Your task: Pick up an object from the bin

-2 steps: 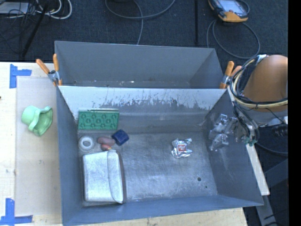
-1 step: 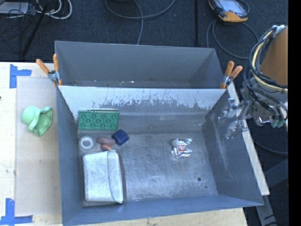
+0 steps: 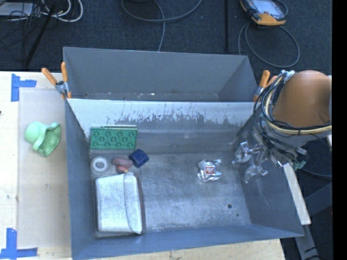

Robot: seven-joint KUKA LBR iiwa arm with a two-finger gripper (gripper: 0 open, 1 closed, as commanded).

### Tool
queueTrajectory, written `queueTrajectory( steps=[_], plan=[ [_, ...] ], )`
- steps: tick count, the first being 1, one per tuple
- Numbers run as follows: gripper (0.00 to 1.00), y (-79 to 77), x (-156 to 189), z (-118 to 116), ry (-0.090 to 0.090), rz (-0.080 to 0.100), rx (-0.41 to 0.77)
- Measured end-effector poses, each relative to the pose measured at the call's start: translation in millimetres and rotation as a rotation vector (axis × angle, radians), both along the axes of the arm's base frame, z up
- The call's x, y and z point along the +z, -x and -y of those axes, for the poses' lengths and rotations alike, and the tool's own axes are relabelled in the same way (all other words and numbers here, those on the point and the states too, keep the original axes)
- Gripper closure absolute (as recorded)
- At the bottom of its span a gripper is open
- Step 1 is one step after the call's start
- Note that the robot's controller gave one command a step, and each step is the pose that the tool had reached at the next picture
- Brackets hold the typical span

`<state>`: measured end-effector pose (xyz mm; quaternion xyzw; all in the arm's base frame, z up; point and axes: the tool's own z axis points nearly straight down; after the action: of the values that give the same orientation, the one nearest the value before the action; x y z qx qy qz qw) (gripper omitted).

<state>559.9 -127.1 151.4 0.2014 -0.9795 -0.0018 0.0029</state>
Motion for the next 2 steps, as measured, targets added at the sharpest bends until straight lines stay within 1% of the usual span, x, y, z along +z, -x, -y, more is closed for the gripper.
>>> queueTrajectory(
  steps=[1, 2],
  plan=[
    [0.0, -1.3, 3.4, 0.3, 0.001, 0.005, -0.001],
    [0.0, -8.2, -81.1, -67.5, 0.002, 0.009, -0.192]
  ],
)
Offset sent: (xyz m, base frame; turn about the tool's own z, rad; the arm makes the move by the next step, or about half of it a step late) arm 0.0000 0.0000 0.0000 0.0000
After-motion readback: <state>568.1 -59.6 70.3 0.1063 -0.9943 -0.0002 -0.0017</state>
